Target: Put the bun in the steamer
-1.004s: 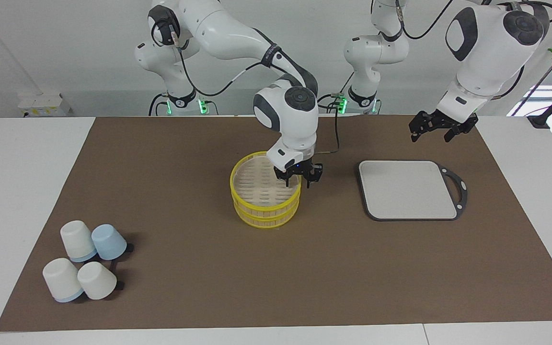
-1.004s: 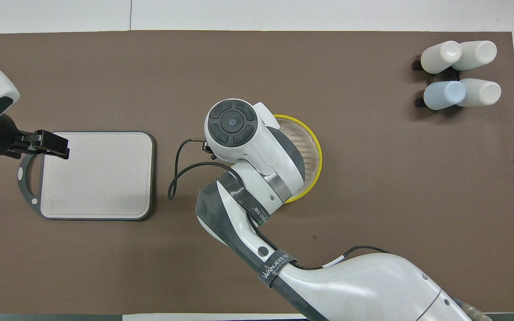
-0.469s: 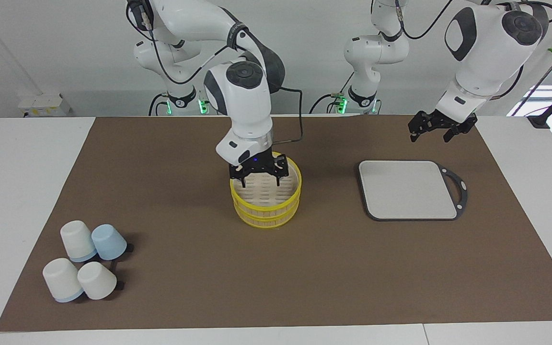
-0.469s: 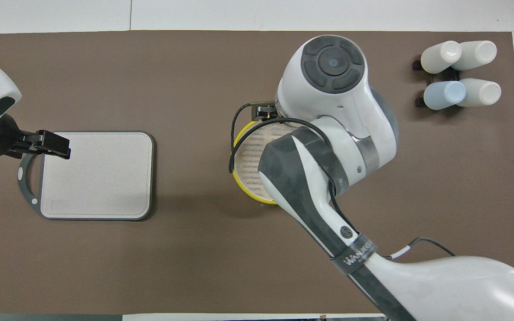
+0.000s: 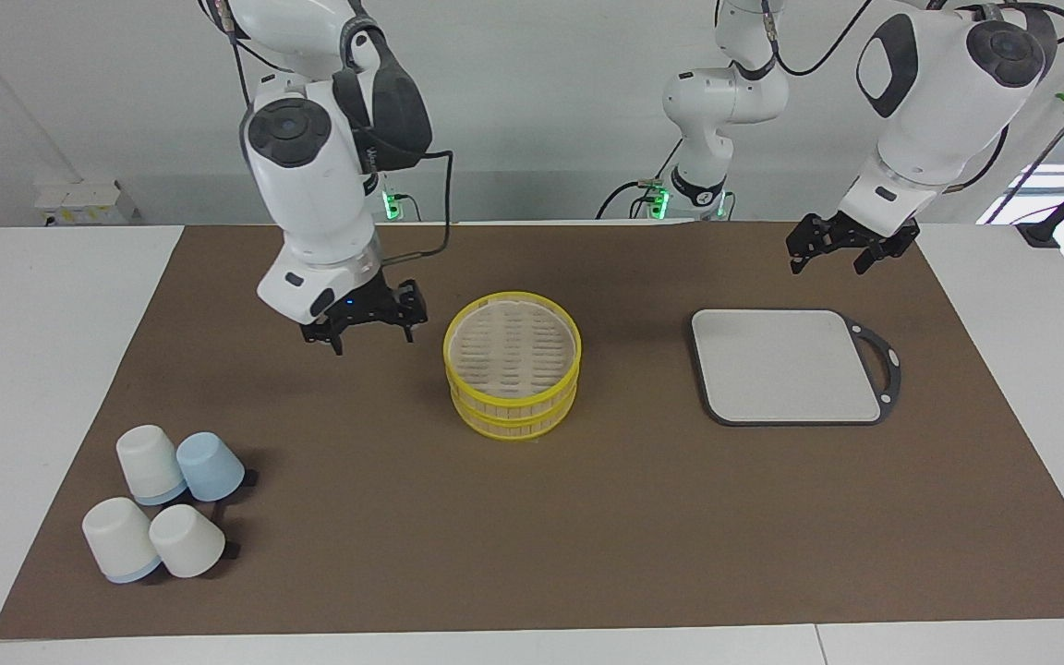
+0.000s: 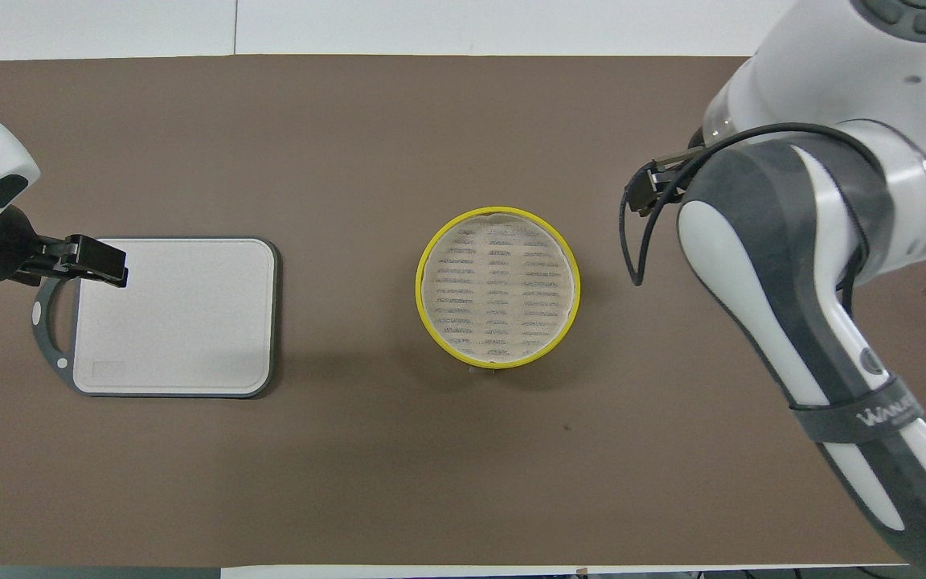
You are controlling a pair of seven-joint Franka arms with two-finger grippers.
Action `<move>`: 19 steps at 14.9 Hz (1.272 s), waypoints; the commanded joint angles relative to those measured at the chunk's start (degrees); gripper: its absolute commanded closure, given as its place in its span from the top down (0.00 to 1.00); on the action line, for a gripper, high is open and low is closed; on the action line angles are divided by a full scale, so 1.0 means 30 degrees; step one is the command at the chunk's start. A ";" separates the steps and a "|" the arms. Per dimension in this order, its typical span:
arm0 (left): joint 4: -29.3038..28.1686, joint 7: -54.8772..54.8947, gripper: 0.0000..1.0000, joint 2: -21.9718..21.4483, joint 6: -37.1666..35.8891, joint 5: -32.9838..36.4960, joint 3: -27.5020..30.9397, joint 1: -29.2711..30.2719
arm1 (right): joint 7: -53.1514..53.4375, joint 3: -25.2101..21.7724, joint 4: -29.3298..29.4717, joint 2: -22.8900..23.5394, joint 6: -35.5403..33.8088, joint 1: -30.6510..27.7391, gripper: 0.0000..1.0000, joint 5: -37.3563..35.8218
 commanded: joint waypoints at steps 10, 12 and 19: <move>-0.0209 0.0178 1.00 -0.0279 0.0258 0.0292 0.0080 -0.0214 | -0.2362 0.0281 -0.6494 -0.4989 0.1186 -0.4687 1.00 0.1025; -0.0267 0.0178 1.00 -0.0279 0.0258 0.0292 0.0109 -0.0214 | -0.2449 0.0252 -0.6028 -0.4785 0.1420 -0.5067 1.00 0.0938; -0.0267 0.0178 1.00 -0.0279 0.0258 0.0292 0.0109 -0.0185 | -0.2362 0.0222 -0.4562 -0.4549 0.0427 -0.5303 1.00 0.0791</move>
